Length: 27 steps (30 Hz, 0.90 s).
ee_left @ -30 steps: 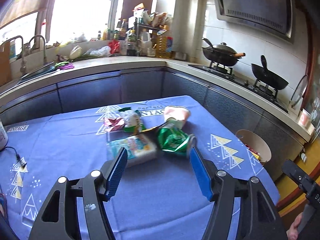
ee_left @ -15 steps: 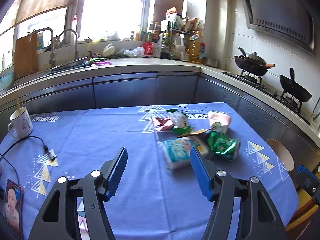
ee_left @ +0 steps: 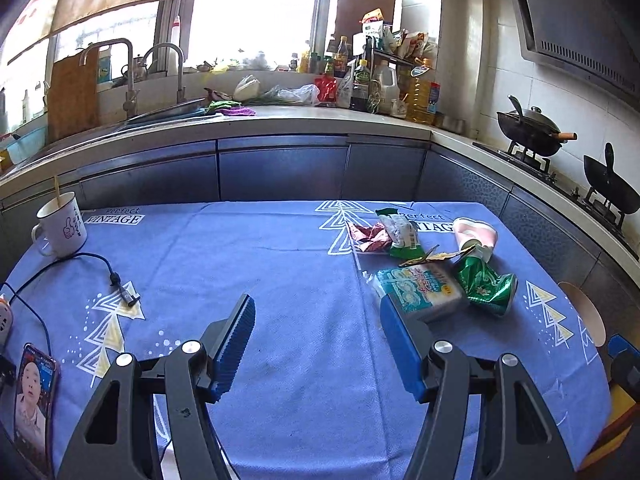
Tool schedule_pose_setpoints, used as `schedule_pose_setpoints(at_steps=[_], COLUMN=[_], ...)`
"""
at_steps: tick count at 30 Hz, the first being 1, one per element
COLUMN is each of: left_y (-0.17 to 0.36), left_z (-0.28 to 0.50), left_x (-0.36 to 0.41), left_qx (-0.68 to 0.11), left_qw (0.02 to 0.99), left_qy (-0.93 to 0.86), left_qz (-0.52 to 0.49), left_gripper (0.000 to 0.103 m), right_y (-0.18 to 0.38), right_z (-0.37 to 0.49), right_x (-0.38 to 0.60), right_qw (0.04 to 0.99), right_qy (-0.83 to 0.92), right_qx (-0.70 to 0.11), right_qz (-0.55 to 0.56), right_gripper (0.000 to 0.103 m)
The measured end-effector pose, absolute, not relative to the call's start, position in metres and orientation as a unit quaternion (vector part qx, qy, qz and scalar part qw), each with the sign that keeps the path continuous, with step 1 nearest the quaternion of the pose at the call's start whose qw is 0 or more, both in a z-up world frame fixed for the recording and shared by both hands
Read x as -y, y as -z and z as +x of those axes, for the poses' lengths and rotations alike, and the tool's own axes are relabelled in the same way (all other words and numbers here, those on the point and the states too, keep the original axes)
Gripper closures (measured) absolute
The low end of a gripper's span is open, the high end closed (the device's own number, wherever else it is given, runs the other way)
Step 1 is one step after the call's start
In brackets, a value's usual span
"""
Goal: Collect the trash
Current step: 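Bring both open grippers toward the remaining trash pile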
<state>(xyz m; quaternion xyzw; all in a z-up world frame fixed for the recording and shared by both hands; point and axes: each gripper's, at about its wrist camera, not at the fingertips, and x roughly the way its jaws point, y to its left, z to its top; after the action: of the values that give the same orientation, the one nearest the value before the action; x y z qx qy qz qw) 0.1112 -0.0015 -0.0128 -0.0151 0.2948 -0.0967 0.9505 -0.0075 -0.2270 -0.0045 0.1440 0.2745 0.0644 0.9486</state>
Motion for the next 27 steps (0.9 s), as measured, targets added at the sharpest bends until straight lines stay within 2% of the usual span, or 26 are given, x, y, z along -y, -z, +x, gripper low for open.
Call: schedule_pose_setpoints(at_steps=[15,27], left_y=[0.033,0.041], left_z=[0.117,0.126], left_x=[-0.016,-0.009], left_qx=[-0.321,-0.335], left_qw=[0.943,0.937], left_qy=[0.082,0.097], left_qz=[-0.020,-0.017], left_gripper=[0.038,0.038], right_y=[0.022,0.022], right_z=[0.007,0.062], right_x=[0.211,0.230], right_qw=[0.938,0.939], right_qy=[-0.092,-0.088], right_qx=[-0.305,-0.314], right_qz=[0.136,0.112], right_gripper=[0.051,0.056])
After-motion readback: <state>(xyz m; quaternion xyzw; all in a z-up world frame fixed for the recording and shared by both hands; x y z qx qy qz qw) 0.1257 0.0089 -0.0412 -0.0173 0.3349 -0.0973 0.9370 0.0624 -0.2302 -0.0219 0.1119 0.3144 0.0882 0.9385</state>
